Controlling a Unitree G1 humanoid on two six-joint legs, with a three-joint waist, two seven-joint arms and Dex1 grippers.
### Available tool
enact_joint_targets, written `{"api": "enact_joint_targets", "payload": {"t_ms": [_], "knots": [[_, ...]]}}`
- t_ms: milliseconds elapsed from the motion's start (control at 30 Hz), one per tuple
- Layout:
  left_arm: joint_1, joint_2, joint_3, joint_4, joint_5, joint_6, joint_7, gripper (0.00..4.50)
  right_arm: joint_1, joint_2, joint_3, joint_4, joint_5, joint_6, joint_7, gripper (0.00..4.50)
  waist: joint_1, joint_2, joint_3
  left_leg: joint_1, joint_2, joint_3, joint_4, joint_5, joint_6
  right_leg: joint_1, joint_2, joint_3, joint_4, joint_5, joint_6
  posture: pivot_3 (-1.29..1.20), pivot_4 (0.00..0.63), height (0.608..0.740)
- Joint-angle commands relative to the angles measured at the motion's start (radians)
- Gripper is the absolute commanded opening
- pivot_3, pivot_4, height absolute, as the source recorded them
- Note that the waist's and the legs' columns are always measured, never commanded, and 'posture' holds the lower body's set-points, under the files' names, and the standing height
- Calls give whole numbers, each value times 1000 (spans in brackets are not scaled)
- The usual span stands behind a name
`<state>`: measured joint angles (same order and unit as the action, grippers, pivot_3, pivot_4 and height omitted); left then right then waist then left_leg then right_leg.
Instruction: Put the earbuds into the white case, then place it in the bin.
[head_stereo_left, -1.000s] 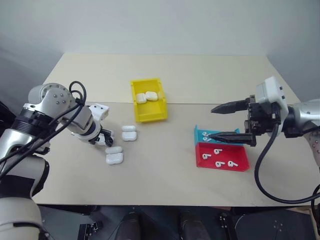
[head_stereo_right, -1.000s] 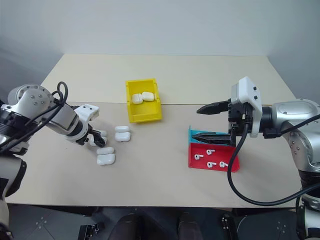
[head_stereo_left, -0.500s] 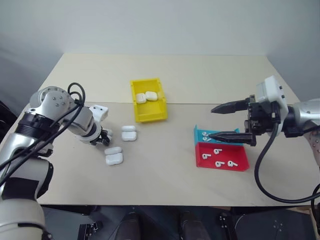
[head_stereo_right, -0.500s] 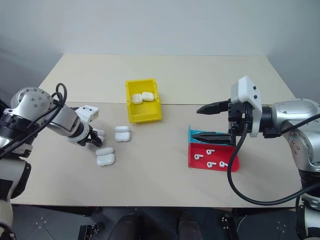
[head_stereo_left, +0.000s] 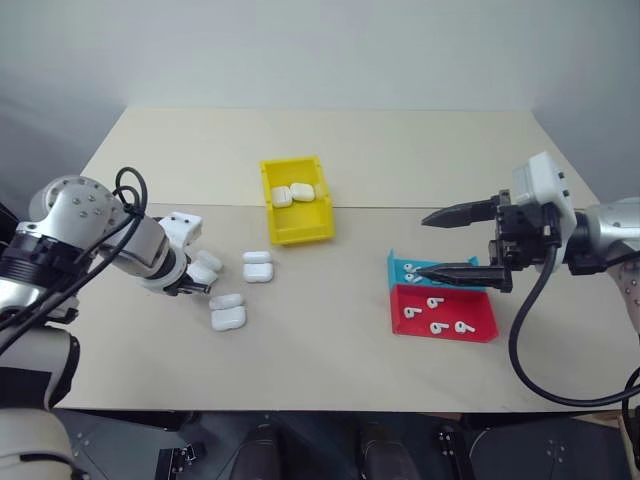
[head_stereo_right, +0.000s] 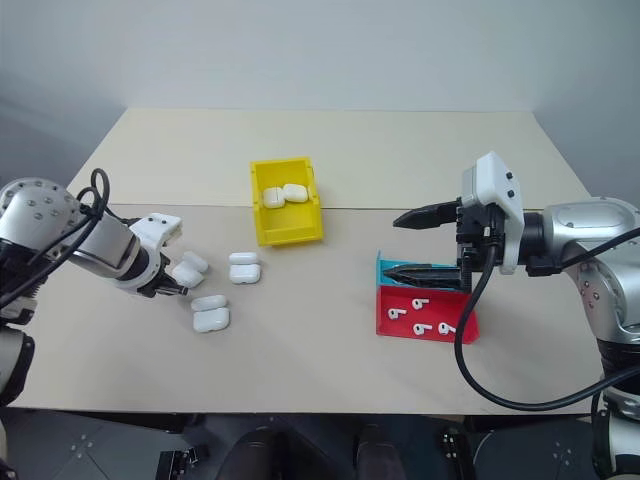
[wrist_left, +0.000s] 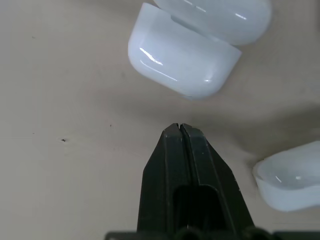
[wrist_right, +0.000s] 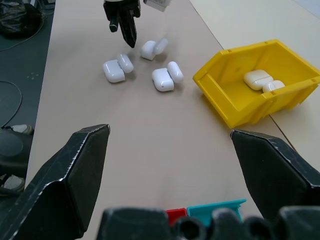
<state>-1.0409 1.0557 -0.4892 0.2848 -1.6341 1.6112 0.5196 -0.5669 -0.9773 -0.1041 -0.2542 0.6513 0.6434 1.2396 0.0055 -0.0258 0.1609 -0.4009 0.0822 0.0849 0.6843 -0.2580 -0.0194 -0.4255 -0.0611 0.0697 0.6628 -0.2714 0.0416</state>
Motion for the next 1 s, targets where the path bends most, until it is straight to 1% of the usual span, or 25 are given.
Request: {"api": "enact_joint_targets", "payload": {"t_ms": [33,100,167,300,400,500,633,667,800,900,1000], "knots": [[5,114,-23,-197,-1,3,-110,27,-11,-2,-25,-15,19,-8,3,4500,-3,0,0,0,0,0,0,0,0,0,0,0,0,0,0,0,150,740],[20,152,1,-294,84,3,-183,27,-8,-1,-24,-13,17,-11,5,4500,-1,0,0,0,0,0,0,1,-1,0,0,0,0,0,0,0,150,740],[8,164,2,-283,143,3,-228,27,-11,1,-21,-9,15,-12,7,4500,2,0,0,1,0,0,0,1,-2,0,0,0,0,0,0,0,150,740],[-7,121,34,-296,330,3,-323,27,-25,12,-8,4,7,-18,10,4500,6,0,0,2,0,0,0,2,-3,1,0,0,1,0,0,0,150,740],[-22,88,37,-295,431,3,-384,27,-37,14,-3,13,6,-19,15,4500,7,0,0,1,0,0,0,2,-3,1,0,0,0,1,0,0,150,740],[-29,64,27,-305,541,3,-449,570,-42,7,-2,19,2,-22,26,4500,7,0,0,0,0,0,0,1,-2,1,0,0,-1,0,0,0,150,740],[-29,46,18,-332,659,3,-544,1796,-38,-2,-11,14,6,-15,35,4500,5,0,0,-1,0,0,0,1,-1,0,0,0,-1,0,0,0,150,740],[-18,53,19,-361,690,-22,-571,1971,-37,-5,-12,12,7,-13,37,4500,5,0,0,-1,0,0,0,1,-1,0,0,0,-1,0,0,0,150,740],[9,89,-10,-443,818,-112,-699,1971,-36,-8,-11,9,6,-11,36,4500,4,0,0,-1,0,0,0,1,-1,0,0,0,-1,0,0,0,150,740],[15,91,-21,-456,891,-123,-774,1971,-37,-5,-7,10,4,-11,33,4500,6,0,0,0,0,0,0,1,-1,0,0,0,-1,0,0,0,150,740],[35,101,-19,-484,946,-162,-852,2491,-35,-3,-4,10,4,-11,32,4500,6,0,0,0,0,0,0,1,-1,0,0,0,-1,0,0,0,150,740]]}}
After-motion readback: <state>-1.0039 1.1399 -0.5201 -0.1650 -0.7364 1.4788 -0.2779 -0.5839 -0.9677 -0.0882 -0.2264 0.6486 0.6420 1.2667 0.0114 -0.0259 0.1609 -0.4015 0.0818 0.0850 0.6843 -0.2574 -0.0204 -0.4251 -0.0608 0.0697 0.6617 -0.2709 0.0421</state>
